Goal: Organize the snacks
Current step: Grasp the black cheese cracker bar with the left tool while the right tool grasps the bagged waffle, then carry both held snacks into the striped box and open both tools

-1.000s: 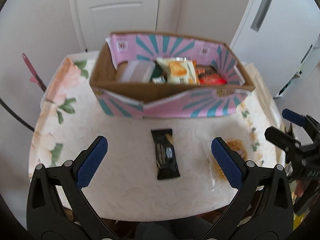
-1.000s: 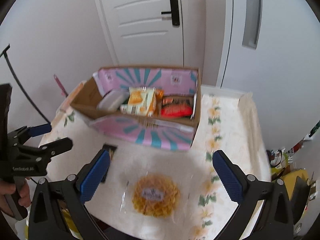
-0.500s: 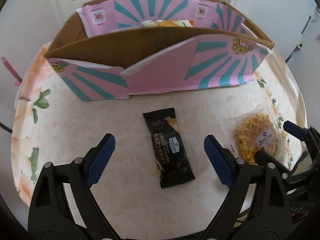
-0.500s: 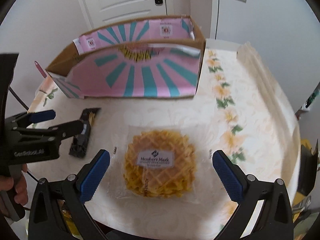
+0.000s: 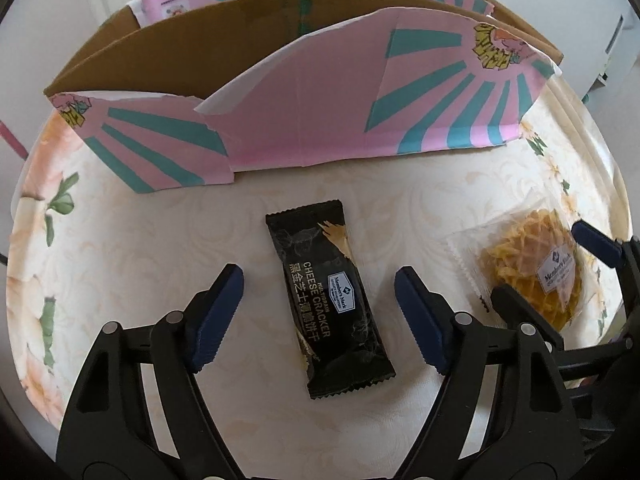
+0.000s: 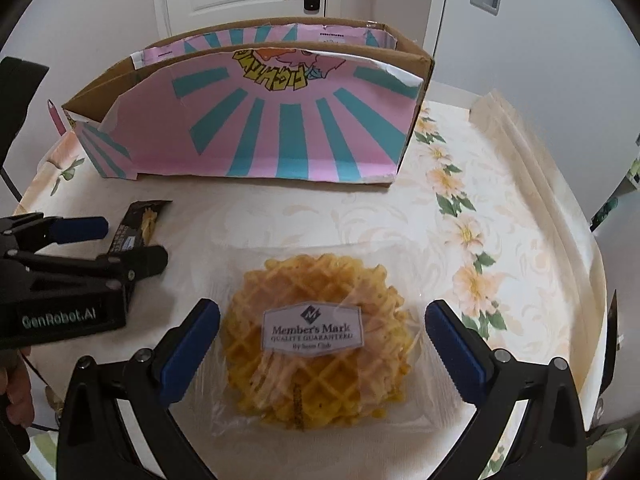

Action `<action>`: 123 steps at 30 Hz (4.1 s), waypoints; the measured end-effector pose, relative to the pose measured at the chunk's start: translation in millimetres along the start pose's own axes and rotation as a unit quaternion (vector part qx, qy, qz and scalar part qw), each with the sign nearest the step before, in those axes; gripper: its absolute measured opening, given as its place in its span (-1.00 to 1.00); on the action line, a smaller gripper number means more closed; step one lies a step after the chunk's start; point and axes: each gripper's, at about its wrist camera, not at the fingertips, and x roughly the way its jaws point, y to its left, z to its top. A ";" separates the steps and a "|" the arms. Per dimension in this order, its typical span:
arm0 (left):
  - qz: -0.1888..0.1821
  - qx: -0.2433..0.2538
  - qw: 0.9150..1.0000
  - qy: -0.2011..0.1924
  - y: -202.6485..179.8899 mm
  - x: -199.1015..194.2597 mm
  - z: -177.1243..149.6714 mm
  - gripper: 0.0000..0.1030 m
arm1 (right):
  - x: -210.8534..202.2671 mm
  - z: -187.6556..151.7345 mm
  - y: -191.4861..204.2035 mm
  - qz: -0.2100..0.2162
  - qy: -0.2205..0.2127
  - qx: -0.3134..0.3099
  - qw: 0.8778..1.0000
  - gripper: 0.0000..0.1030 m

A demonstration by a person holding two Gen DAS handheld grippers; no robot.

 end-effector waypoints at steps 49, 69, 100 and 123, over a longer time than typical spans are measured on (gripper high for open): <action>-0.038 -0.010 0.998 -0.046 -11.8 -84.2 12.8 -0.45 | -39.6 13.8 -29.0 0.100 -0.023 0.039 0.994 0.23; -0.034 -0.046 0.989 -0.139 10.5 -168.1 103.4 -0.45 | -121.9 120.9 -45.6 0.155 -0.091 0.026 0.983 0.23; -0.011 0.020 0.997 -0.067 79.3 -65.9 168.0 0.99 | -34.6 203.2 -15.2 0.121 -0.028 0.108 0.986 0.24; 0.003 -0.028 0.995 -0.095 122.3 -108.5 140.9 0.99 | 19.6 215.2 -23.3 0.114 0.027 0.130 0.985 0.68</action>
